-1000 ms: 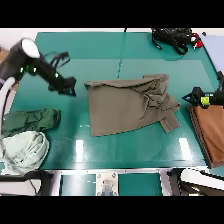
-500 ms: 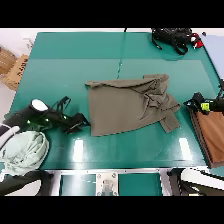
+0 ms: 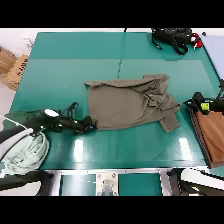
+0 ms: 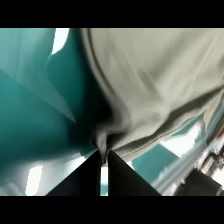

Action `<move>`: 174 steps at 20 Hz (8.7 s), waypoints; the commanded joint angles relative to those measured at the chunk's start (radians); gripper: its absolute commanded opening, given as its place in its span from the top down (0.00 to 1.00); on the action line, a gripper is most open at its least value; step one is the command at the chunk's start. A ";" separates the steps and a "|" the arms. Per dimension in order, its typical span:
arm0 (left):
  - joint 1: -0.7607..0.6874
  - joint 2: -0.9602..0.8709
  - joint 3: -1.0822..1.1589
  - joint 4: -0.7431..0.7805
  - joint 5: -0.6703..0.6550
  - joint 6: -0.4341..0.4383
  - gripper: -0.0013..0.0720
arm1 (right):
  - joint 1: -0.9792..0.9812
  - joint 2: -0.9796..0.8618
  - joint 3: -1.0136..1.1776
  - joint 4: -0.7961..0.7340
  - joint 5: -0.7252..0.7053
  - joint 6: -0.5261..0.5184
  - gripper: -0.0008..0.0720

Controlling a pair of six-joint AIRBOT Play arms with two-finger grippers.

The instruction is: Fold the shirts.

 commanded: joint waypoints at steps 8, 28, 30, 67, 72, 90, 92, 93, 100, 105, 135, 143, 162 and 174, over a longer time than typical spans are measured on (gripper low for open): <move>0.417 -0.008 0.211 0.275 -0.263 0.019 0.95 | -0.001 0.006 -0.046 -0.064 0.103 0.013 0.79; 0.414 -0.008 0.233 0.278 -0.281 0.069 0.95 | 0.221 0.026 -0.383 0.135 -0.108 0.022 0.96; 0.414 0.014 0.312 0.279 -0.361 0.068 0.95 | 0.208 0.053 -0.311 0.126 0.015 0.026 0.96; 0.293 -0.054 0.779 0.309 -0.160 0.181 0.95 | 0.269 0.138 0.069 0.157 -0.434 0.088 0.96; 0.231 -0.269 0.829 0.302 0.060 0.138 0.95 | 0.269 -0.224 0.319 0.164 -0.401 0.082 0.96; 0.234 -0.312 0.936 0.552 0.011 0.023 0.95 | 0.257 -0.414 0.625 -0.206 -0.125 0.170 0.96; 0.233 -0.312 0.892 0.593 -0.028 0.008 0.95 | 0.257 -0.414 0.573 -0.303 -0.093 0.188 0.96; 0.233 -0.312 0.864 0.592 -0.029 0.008 0.95 | 0.256 -0.414 0.539 -0.306 -0.095 0.188 0.96; 0.233 -0.312 0.786 0.560 -0.081 0.008 0.95 | 0.258 -0.414 0.422 -0.298 -0.138 0.188 0.96; 0.233 -0.312 0.786 0.550 -0.191 -0.040 0.95 | 0.259 -0.414 0.422 -0.268 -0.137 0.188 0.96; 0.297 0.122 0.526 0.642 -0.561 -0.287 0.95 | -0.018 0.105 0.053 -0.402 0.182 0.310 0.96; 0.258 0.526 -0.114 0.535 -0.326 -0.371 0.22 | -0.127 0.429 -0.465 -0.401 0.145 0.439 0.50; -0.249 0.353 -0.225 0.472 0.492 -0.893 0.33 | 0.172 0.425 -0.625 -0.230 -0.096 0.400 0.44; -0.248 0.354 -0.058 0.692 0.218 -0.834 0.95 | 0.203 0.428 -0.562 -0.297 -0.005 0.400 0.96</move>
